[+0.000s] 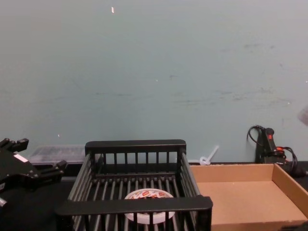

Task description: Pick up the white tape and place it into the black box , Pick up the silver tape and place it into the brown box.

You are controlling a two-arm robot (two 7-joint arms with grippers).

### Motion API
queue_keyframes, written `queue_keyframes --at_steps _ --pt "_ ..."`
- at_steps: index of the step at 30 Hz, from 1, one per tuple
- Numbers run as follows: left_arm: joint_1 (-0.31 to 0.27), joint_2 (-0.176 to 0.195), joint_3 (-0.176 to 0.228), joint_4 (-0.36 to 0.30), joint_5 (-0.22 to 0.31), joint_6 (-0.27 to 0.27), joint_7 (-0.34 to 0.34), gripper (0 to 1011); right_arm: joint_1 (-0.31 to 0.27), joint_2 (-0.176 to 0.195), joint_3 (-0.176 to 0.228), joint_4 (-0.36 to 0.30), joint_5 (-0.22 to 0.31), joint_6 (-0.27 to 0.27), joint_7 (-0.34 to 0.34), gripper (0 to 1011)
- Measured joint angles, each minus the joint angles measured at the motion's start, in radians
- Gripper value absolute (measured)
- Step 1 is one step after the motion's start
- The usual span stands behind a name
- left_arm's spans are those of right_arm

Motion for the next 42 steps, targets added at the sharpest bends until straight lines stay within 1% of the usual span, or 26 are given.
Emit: queue_keyframes --at_steps 8,18,42 --pt "0.0 0.0 0.0 0.0 0.0 0.0 0.0 1001 0.017 -0.003 -0.023 0.018 -0.002 0.004 0.004 1002" --pt "0.0 0.0 0.0 0.0 0.0 0.0 0.0 1001 0.028 -0.006 -0.041 0.035 -0.002 0.012 0.011 1002" --pt "0.0 0.0 0.0 0.0 0.0 0.0 0.0 1001 0.045 -0.007 -0.066 0.051 -0.005 0.019 0.019 1002"
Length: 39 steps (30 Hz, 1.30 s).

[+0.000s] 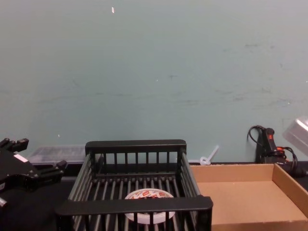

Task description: Pick up the white tape and place it into the black box , Pick up the silver tape and place it into the brown box.

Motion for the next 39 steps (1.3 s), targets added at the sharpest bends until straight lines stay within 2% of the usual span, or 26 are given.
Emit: queue_keyframes --at_steps 20,27,39 --pt "0.0 0.0 0.0 0.0 0.0 0.0 0.0 1001 -0.001 0.0 0.002 -0.002 -0.001 -0.001 -0.001 985" --pt "0.0 0.0 0.0 0.0 0.0 0.0 0.0 1001 -0.001 0.0 0.003 -0.002 -0.001 -0.002 -0.002 833" --pt "0.0 0.0 0.0 0.0 0.0 0.0 0.0 1001 -0.002 0.0 0.003 -0.002 -0.001 -0.002 -0.002 443"
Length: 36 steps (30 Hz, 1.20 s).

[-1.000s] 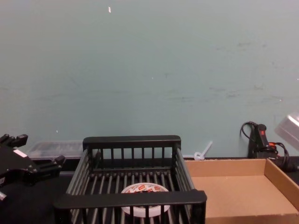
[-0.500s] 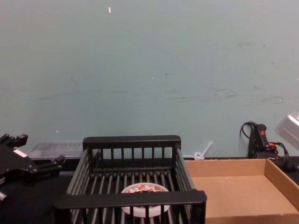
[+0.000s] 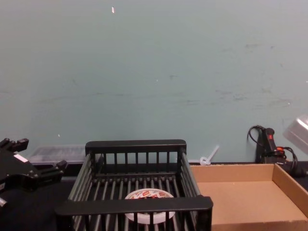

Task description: Pick up the white tape and place it into the black box , Pick up the silver tape and place it into the brown box.

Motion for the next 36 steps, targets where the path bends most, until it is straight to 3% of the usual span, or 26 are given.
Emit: queue_keyframes --at_steps 9,24,36 --pt "0.0 0.0 0.0 0.0 0.0 0.0 0.0 1001 0.0 0.0 0.0 0.0 0.0 0.0 0.0 178" --pt "0.0 0.0 0.0 0.0 0.0 0.0 0.0 1001 -0.002 0.0 0.002 0.0 0.0 -0.001 -0.001 169" --pt "0.0 0.0 0.0 0.0 0.0 0.0 0.0 1001 -0.05 -0.004 0.1 -0.056 0.04 -0.075 -0.083 169"
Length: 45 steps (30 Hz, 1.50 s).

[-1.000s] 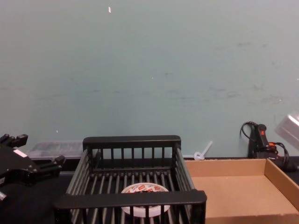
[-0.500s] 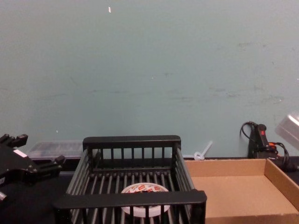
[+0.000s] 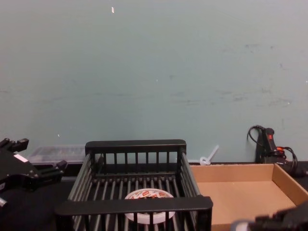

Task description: Pick up the white tape and place it into the black box , Pick up the silver tape and place it into the brown box.

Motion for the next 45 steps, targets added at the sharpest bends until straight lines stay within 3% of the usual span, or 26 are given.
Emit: queue_keyframes --at_steps 7,16,33,45 --pt "0.0 0.0 0.0 0.0 0.0 0.0 0.0 1001 0.025 -0.018 0.026 0.013 -0.01 -0.027 -0.031 169" --pt "0.0 0.0 0.0 0.0 0.0 0.0 0.0 1002 0.085 -0.072 0.045 0.079 -0.061 -0.039 -0.082 169" --pt "0.0 0.0 0.0 0.0 0.0 0.0 0.0 1001 0.215 -0.191 0.046 0.303 -0.165 -0.043 -0.151 169" --pt "0.0 0.0 0.0 0.0 0.0 0.0 0.0 1002 0.222 -0.204 0.053 0.321 -0.179 -0.05 -0.152 169"
